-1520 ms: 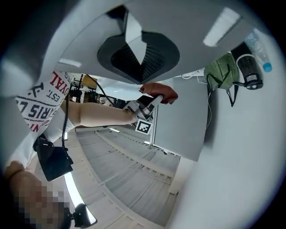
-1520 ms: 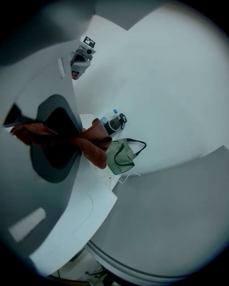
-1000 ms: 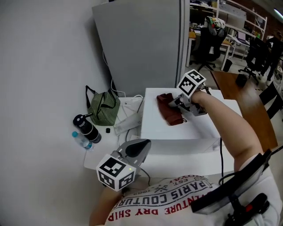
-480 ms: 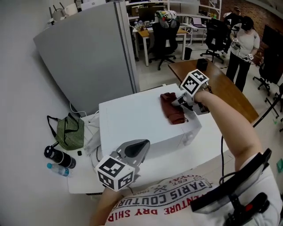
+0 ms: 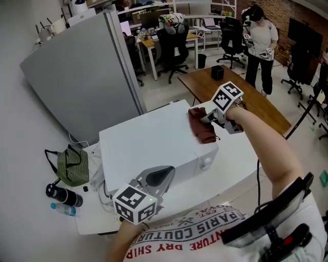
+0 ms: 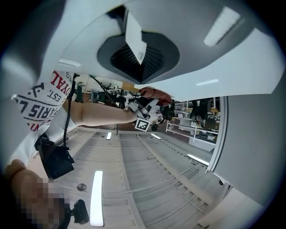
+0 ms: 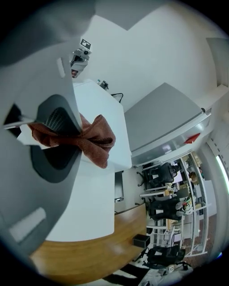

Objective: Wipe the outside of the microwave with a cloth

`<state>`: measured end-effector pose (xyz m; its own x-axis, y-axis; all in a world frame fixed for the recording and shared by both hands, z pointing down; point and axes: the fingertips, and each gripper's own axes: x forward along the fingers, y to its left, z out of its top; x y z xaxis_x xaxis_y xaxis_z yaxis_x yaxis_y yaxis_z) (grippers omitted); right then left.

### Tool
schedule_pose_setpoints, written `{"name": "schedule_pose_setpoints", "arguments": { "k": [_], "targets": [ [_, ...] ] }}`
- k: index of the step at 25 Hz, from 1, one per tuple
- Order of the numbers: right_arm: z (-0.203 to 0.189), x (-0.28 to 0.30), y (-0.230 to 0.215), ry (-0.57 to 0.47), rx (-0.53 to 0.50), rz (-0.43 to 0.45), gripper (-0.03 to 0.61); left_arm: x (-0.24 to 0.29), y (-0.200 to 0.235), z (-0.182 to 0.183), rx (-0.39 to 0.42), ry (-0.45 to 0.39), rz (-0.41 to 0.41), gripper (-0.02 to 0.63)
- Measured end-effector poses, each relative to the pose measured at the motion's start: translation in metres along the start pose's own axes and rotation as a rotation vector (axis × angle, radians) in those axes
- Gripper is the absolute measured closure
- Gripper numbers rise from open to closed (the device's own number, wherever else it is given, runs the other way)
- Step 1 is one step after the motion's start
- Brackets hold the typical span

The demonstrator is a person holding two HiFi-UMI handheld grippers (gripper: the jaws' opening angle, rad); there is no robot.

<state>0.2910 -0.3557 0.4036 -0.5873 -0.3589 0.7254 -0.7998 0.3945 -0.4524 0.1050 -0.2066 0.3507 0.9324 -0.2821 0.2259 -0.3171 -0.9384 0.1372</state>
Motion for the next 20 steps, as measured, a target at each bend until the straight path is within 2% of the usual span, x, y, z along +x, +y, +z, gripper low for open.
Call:
{"name": "schedule_pose_setpoints", "arguments": {
  "k": [4, 9, 12, 20],
  "targets": [
    [0.015, 0.003, 0.025, 0.024, -0.074, 0.026, 0.531, -0.015, 0.01, -0.006, -0.021, 0.001, 0.048, 0.607],
    [0.073, 0.035, 0.096, 0.021, -0.214, 0.099, 0.531, -0.053, 0.032, -0.014, -0.052, -0.015, 0.121, 0.607],
    [0.102, 0.073, 0.148, 0.036, -0.289, 0.162, 0.531, -0.091, 0.048, -0.022, -0.092, -0.039, 0.196, 0.607],
    [0.143, 0.193, 0.266, 0.161, -0.442, 0.282, 0.531, -0.197, 0.085, -0.052, -0.19, -0.081, 0.437, 0.607]
  ]
}}
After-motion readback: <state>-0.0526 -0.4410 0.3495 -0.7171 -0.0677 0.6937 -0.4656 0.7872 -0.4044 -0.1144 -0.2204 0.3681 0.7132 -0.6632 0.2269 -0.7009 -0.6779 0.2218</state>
